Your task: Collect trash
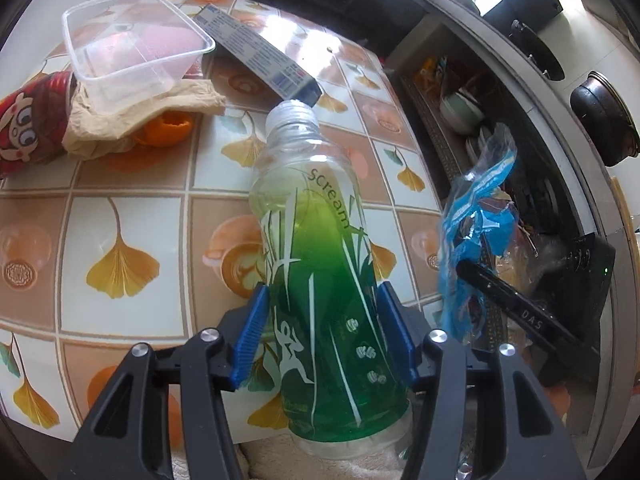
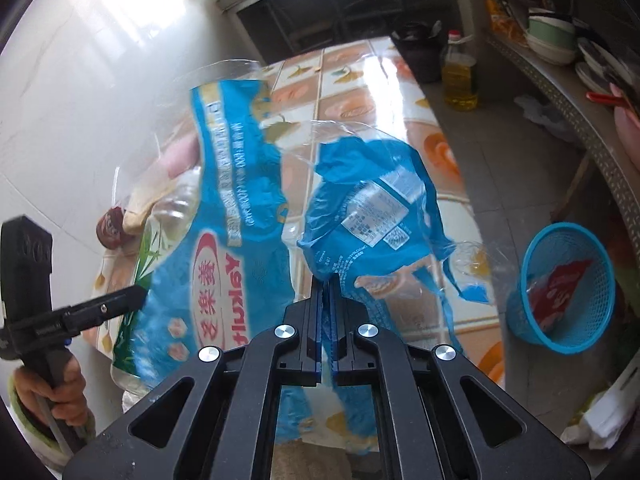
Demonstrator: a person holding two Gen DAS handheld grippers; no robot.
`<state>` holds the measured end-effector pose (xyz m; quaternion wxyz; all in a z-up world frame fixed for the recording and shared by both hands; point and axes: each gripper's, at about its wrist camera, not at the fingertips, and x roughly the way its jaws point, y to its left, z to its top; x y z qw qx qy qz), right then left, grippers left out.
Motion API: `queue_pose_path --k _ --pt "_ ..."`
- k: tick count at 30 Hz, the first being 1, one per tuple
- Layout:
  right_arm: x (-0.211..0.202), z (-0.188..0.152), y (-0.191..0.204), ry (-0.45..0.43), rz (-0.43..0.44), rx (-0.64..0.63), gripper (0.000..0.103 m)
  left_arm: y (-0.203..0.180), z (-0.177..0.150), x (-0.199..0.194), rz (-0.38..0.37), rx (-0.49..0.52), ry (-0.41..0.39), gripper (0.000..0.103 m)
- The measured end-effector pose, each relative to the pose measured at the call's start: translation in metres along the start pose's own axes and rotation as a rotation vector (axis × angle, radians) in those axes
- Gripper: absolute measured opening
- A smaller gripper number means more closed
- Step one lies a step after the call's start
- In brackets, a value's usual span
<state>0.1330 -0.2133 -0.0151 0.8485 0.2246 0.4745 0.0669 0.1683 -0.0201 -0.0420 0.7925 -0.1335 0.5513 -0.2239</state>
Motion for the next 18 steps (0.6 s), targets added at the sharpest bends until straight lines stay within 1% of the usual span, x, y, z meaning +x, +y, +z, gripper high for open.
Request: queue_pose_path --k 1,2,3,4,6,7,9,12,14,17,18 --pt "0.004 0.000 0.000 0.011 0.009 -0.006 0.009 0.000 0.002 0.004 -0.009 0.002 0.012 0.055" --pt "0.006 0.000 0.000 0.017 0.017 -0.008 0.014 0.000 0.004 0.006 -0.015 0.008 0.021 0.056" --pt "0.008 0.001 -0.001 0.020 0.023 -0.010 0.021 -0.001 0.005 0.006 -0.016 0.012 0.023 0.057" --pt "0.010 0.002 -0.001 0.024 0.035 -0.016 0.026 -0.002 0.006 0.007 -0.015 0.018 0.021 0.057" --pt "0.013 0.002 0.000 0.021 0.060 -0.030 0.043 -0.003 0.007 0.008 -0.016 0.030 0.019 0.057" --pt "0.014 0.002 0.000 0.023 0.074 -0.044 0.046 -0.003 0.009 0.008 -0.019 0.031 0.019 0.057" --pt "0.017 0.002 0.002 0.028 0.103 -0.076 0.059 -0.001 0.009 0.008 -0.027 0.030 0.022 0.057" --pt "0.023 0.000 0.011 0.047 0.124 -0.151 0.067 0.001 0.008 0.008 -0.037 0.031 0.024 0.057" --pt "0.028 -0.005 0.019 0.076 0.123 -0.215 0.069 0.002 0.008 0.007 -0.045 0.032 0.023 0.057" --pt "0.032 -0.018 0.030 0.113 0.098 -0.302 0.074 0.005 0.007 0.007 -0.054 0.029 0.025 0.057" --pt "0.031 -0.021 0.033 0.119 0.085 -0.335 0.077 0.006 0.007 0.006 -0.056 0.029 0.026 0.057"
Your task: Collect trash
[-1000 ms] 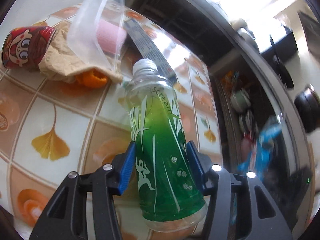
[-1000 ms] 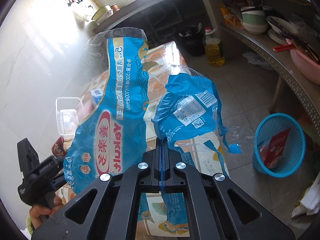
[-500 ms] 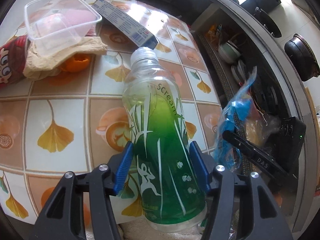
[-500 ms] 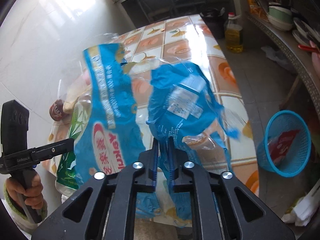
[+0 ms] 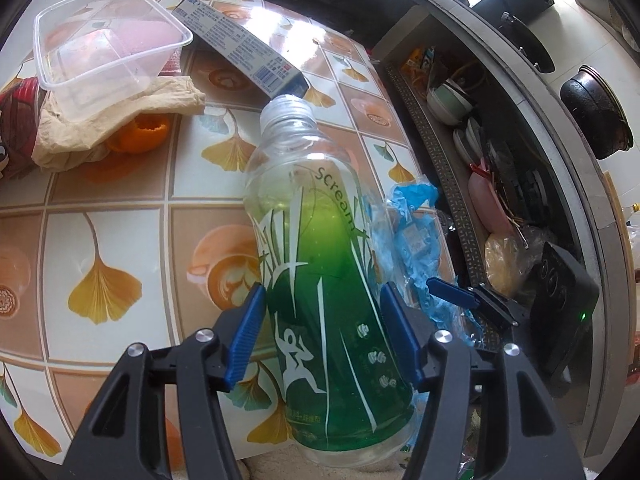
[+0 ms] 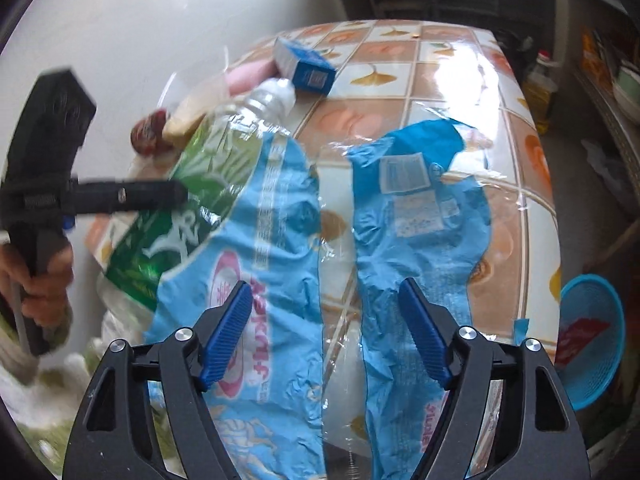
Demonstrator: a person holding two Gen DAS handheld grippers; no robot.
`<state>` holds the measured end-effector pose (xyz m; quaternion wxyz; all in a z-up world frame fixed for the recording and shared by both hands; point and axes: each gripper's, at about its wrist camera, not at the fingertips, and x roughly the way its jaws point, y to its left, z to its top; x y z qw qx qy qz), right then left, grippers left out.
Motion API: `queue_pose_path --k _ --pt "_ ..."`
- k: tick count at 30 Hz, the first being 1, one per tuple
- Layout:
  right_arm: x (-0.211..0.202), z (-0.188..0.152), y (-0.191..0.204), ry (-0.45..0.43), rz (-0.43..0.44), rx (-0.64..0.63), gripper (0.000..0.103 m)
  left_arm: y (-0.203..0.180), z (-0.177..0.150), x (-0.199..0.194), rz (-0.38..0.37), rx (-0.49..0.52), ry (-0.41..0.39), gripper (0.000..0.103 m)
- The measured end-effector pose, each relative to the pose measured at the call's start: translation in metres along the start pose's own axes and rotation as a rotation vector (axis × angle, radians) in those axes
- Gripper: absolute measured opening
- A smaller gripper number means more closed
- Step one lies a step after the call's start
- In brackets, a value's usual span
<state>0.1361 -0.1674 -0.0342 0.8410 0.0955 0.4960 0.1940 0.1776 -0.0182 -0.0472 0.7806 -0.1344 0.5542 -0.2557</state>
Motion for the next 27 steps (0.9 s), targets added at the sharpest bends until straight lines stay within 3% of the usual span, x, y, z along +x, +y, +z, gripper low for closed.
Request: queue_pose_path --k 6,14,16,21,27 --pt "0.001 -0.009 0.018 0.041 -0.028 -0.127 0.090 0.003 -0.001 -0.003 -0.007 0.004 0.002 0.057" --pt "0.009 -0.022 0.029 0.035 -0.155 -0.199 0.091 0.003 -0.002 -0.004 -0.011 0.009 0.001 0.058" --pt "0.008 -0.021 0.023 0.019 -0.170 -0.163 0.086 0.003 -0.002 -0.005 -0.012 0.010 0.001 0.058" --pt "0.002 -0.017 0.011 -0.014 -0.222 -0.086 0.050 0.002 -0.003 -0.005 -0.012 0.018 -0.002 0.058" --pt "-0.002 -0.015 0.001 -0.038 -0.266 -0.012 0.026 0.002 -0.003 -0.004 -0.016 0.023 -0.005 0.059"
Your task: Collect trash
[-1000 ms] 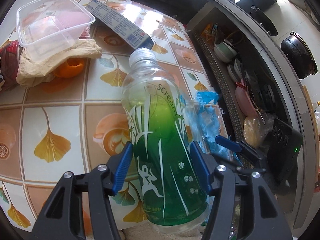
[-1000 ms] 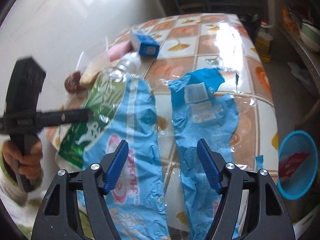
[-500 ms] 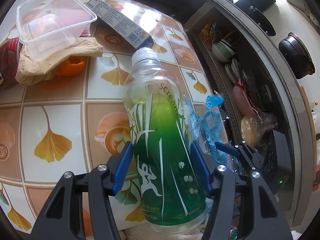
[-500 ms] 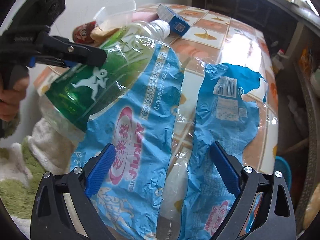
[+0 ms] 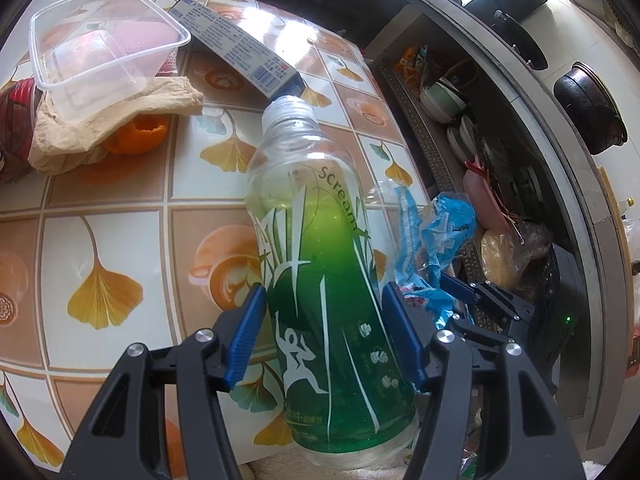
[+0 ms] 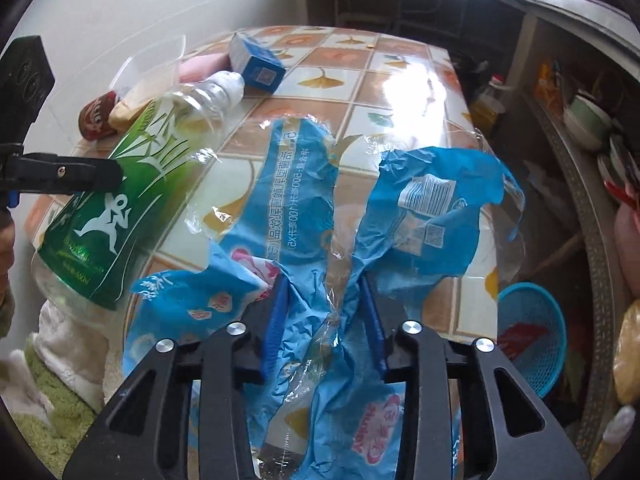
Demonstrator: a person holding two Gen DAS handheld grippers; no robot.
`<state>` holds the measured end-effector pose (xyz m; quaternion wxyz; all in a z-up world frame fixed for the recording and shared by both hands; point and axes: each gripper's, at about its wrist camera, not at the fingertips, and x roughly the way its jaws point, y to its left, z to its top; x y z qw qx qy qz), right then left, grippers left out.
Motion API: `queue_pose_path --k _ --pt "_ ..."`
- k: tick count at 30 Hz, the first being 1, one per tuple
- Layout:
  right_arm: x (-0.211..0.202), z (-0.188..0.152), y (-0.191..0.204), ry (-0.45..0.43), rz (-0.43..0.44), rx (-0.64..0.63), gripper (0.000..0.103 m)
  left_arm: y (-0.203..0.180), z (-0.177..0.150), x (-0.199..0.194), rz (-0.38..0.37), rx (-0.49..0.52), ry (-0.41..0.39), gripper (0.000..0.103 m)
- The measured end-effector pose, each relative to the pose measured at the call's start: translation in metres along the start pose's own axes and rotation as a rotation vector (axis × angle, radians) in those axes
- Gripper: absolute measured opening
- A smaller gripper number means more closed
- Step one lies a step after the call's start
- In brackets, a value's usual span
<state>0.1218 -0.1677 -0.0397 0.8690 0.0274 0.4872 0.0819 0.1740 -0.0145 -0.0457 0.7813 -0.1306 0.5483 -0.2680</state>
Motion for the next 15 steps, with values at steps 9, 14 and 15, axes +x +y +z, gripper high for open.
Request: queue_pose_path --k 9,14,15 --pt "-0.003 0.004 -0.025 -0.035 0.031 0.176 0.002 0.004 -0.004 -0.003 -0.019 -0.024 -0.022 0.057" --pt "-0.012 0.006 -0.030 -0.075 0.071 0.239 0.002 0.009 -0.006 -0.008 -0.046 -0.059 -0.046 0.051" --pt "-0.016 0.007 -0.030 -0.087 0.081 0.251 0.002 0.012 -0.006 -0.010 -0.051 -0.064 -0.049 0.050"
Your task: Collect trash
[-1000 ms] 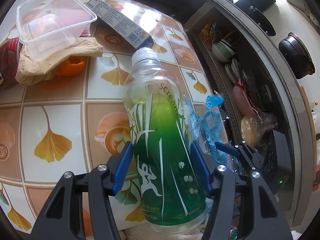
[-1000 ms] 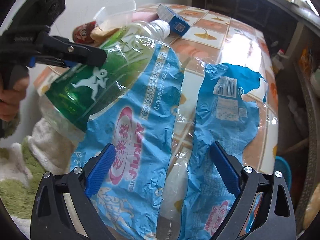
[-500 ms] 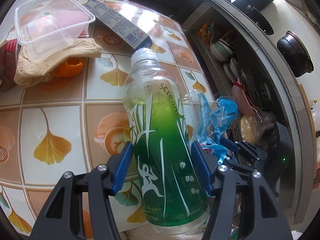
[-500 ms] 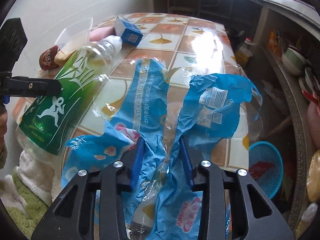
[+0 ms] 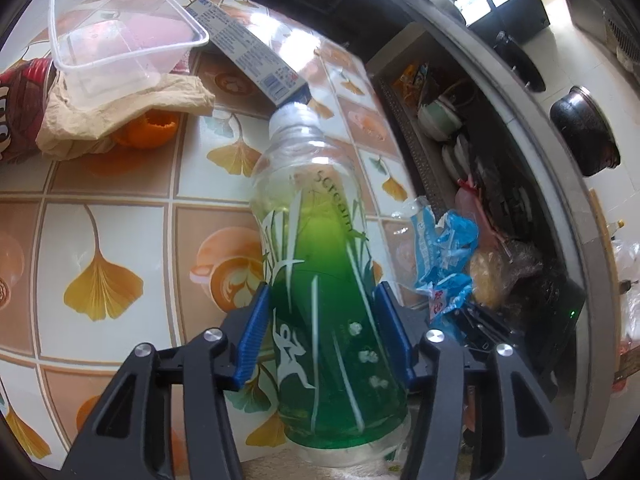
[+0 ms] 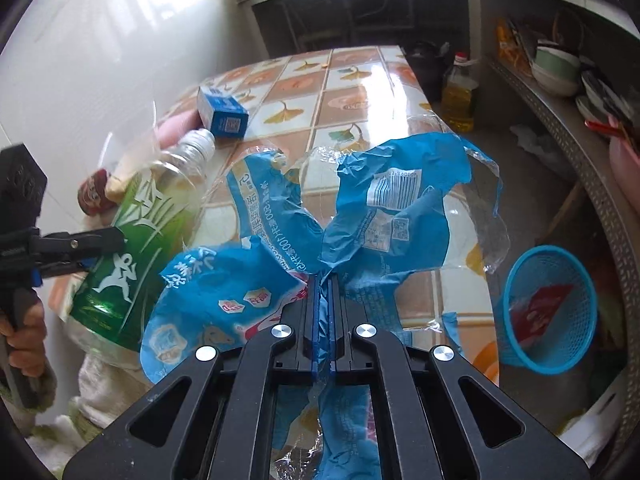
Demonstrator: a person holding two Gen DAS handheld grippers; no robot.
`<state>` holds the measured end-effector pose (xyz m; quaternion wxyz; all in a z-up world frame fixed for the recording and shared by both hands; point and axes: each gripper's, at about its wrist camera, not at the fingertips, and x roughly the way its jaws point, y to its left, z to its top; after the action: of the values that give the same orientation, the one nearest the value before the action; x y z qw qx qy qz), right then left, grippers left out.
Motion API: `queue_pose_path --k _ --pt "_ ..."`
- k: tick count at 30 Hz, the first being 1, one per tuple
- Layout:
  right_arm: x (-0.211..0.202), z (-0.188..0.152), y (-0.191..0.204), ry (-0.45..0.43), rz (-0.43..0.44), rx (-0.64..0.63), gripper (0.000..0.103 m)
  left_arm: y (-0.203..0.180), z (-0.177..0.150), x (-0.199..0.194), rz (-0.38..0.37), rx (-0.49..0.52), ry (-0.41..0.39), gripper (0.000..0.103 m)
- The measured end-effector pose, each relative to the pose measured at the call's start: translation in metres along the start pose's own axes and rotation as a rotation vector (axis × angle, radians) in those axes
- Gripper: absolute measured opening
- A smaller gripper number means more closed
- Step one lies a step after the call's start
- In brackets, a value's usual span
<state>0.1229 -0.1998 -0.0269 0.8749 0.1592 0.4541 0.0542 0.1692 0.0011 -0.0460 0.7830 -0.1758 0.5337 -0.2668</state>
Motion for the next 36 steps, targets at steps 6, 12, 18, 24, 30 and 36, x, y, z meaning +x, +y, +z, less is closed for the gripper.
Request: queue_pose_path --k 6,12,18,24,30,36 --pt "-0.008 0.005 0.006 -0.027 0.044 0.028 0.002 0.000 0.000 -0.003 -0.013 -0.006 -0.002 0.049" --pt "-0.008 0.005 0.017 -0.034 0.054 0.008 0.002 -0.005 0.010 0.004 -0.004 0.018 0.075 0.054" --pt "-0.010 0.004 0.016 -0.029 0.059 0.013 0.002 0.005 0.036 0.016 -0.021 -0.064 0.137 0.069" --pt "-0.008 0.005 0.012 -0.027 0.057 0.033 0.002 0.011 0.061 0.041 -0.066 -0.140 0.211 0.073" --pt "-0.006 0.004 0.009 -0.023 0.051 0.052 0.002 0.002 0.073 0.063 -0.101 -0.167 0.265 0.073" --pt "-0.001 0.003 0.007 -0.013 0.042 0.075 0.002 -0.009 0.077 0.072 -0.104 -0.151 0.286 0.071"
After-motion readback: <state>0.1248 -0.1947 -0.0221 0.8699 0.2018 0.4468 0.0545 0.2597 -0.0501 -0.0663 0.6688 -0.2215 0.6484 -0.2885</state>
